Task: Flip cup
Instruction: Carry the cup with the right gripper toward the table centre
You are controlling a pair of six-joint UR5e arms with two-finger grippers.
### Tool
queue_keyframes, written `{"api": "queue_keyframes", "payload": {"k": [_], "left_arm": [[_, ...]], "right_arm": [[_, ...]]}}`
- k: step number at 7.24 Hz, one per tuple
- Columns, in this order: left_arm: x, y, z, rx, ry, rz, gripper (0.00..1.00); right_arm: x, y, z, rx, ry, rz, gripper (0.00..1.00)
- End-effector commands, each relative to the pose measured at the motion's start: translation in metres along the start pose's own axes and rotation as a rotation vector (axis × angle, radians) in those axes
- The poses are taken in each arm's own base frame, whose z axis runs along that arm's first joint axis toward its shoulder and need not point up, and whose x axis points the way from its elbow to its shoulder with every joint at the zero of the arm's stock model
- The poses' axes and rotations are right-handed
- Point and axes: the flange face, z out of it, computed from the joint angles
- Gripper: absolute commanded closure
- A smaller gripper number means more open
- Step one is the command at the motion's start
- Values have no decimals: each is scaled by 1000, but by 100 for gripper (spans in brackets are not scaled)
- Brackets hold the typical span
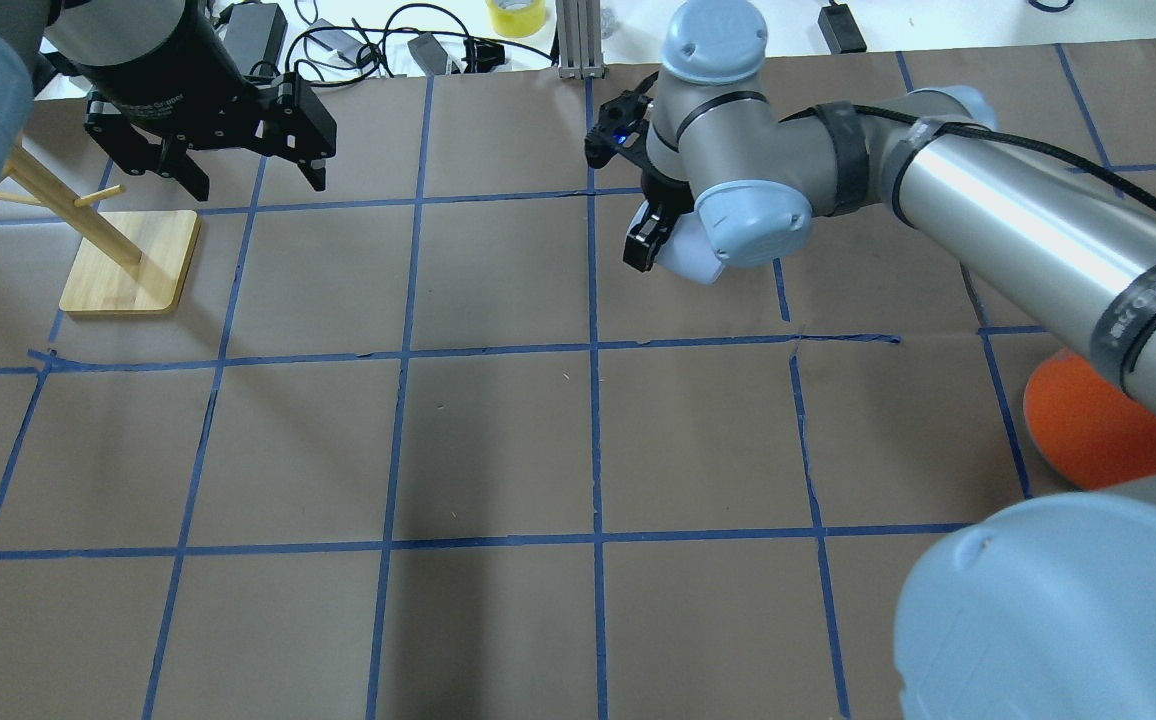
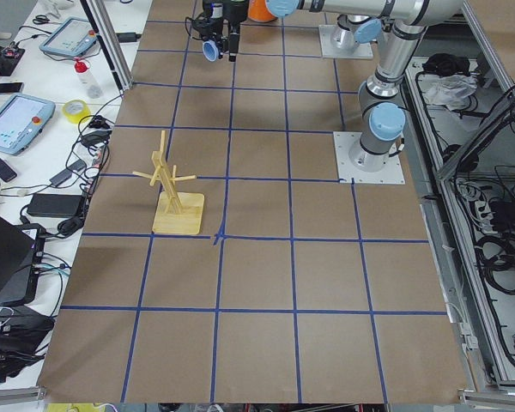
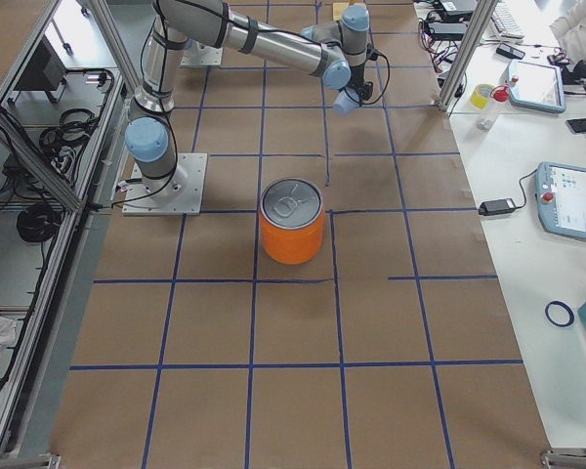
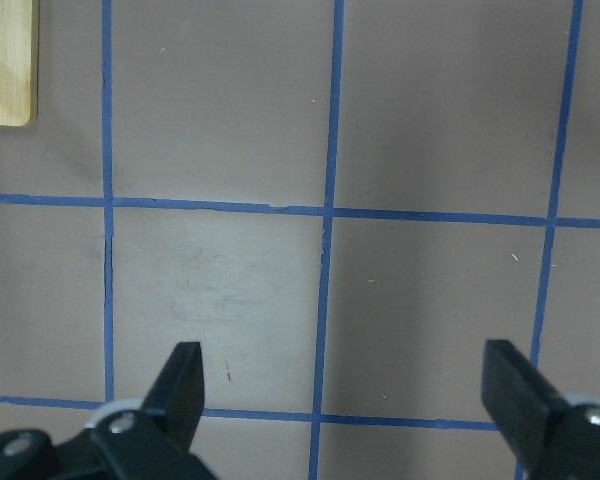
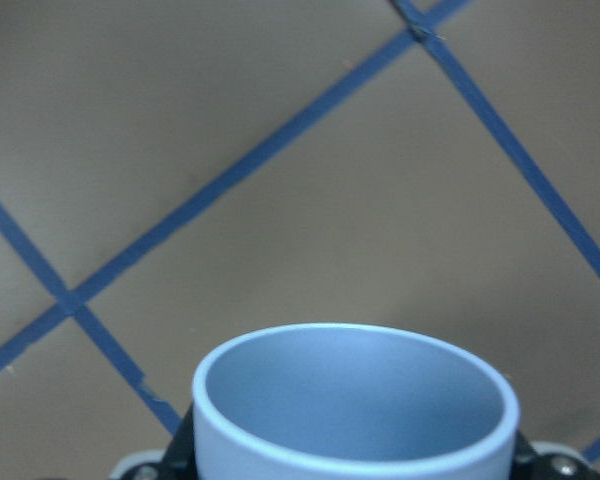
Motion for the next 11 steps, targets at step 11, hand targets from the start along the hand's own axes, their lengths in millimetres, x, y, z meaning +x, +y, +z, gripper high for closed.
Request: {"api": "queue_keyframes", "payload": {"k": [11], "left_arm": [[0, 2, -2, 3, -1, 3, 0]], "right_arm": [[-124, -54, 78, 143, 62, -663, 88]]}}
